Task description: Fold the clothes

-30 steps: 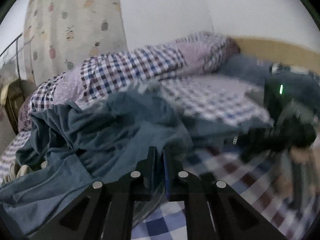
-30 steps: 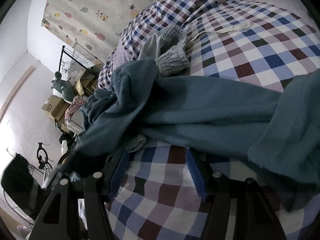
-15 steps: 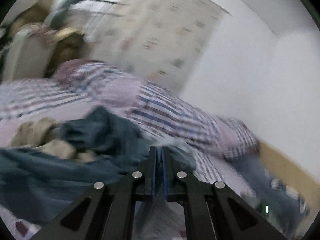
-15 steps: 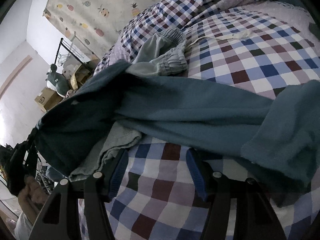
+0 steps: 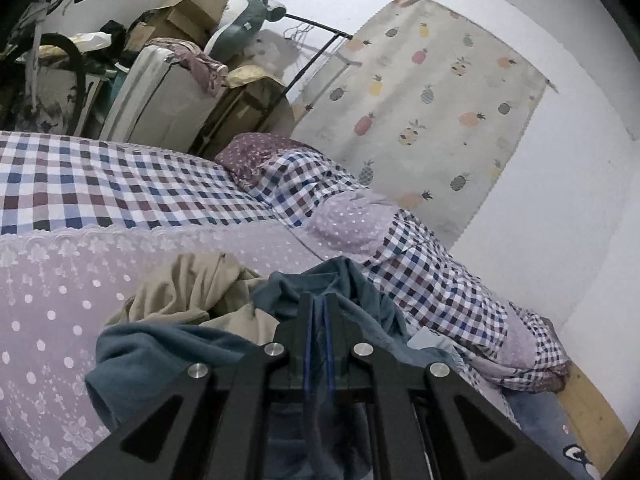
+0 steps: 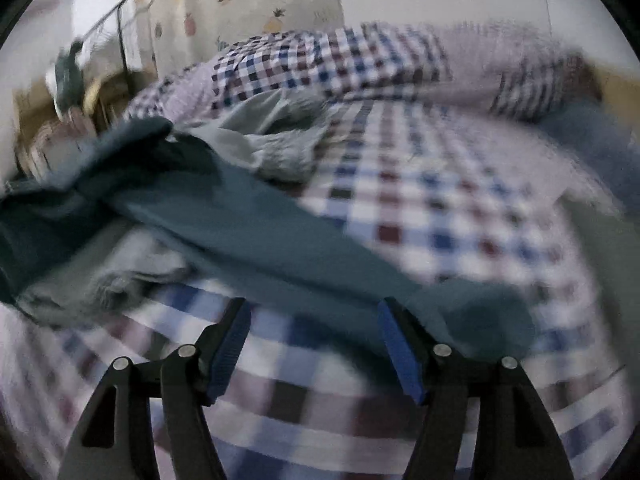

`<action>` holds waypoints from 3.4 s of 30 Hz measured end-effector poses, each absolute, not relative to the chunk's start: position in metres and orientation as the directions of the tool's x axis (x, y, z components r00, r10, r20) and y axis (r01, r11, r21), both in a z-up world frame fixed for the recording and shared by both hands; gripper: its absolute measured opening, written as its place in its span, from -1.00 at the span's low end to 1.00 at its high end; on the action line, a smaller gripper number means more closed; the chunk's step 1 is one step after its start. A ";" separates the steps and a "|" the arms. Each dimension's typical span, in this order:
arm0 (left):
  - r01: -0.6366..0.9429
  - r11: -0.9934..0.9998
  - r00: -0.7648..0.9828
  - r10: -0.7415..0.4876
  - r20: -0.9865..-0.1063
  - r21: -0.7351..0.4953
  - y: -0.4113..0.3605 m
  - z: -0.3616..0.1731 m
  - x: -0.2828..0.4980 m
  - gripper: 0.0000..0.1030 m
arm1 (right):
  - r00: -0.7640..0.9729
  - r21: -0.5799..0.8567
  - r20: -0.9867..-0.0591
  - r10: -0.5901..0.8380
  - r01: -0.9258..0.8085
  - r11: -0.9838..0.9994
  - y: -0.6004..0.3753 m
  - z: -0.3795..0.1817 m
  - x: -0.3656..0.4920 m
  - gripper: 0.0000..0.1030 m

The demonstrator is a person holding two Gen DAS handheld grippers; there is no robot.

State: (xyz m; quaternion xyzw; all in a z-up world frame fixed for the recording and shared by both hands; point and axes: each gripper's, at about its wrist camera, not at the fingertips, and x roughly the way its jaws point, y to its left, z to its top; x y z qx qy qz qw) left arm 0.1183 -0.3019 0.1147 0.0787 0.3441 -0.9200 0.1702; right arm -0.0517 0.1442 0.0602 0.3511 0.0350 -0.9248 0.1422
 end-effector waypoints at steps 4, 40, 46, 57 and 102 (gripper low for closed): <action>0.357 -0.717 -0.932 -0.238 -0.272 -0.598 -0.300 0.116 0.118 -0.93 | -0.712 -0.016 -0.677 -0.188 0.269 -0.963 0.157 0.058 -0.056 0.40; -0.006 -0.900 -0.947 0.146 -0.287 -0.436 -0.169 0.139 0.199 -0.93 | -0.685 0.027 -0.655 0.318 -0.442 -0.897 0.397 0.127 0.107 -0.83; 0.001 -0.933 -0.934 0.128 -0.335 -0.359 -0.157 0.132 0.208 -0.93 | -0.662 0.027 -0.654 0.366 -0.503 -0.864 0.395 0.125 0.133 0.06; 0.079 -0.913 -0.907 0.101 -0.410 -0.400 -0.175 0.105 0.194 -0.92 | -0.877 -0.211 -0.470 0.098 0.004 -0.977 0.213 0.127 0.131 0.17; -0.098 -0.905 -0.990 0.131 -0.054 -0.414 -0.181 0.204 0.239 -0.96 | -0.950 -0.430 -0.239 -0.200 0.288 -0.856 0.072 0.168 0.153 -0.94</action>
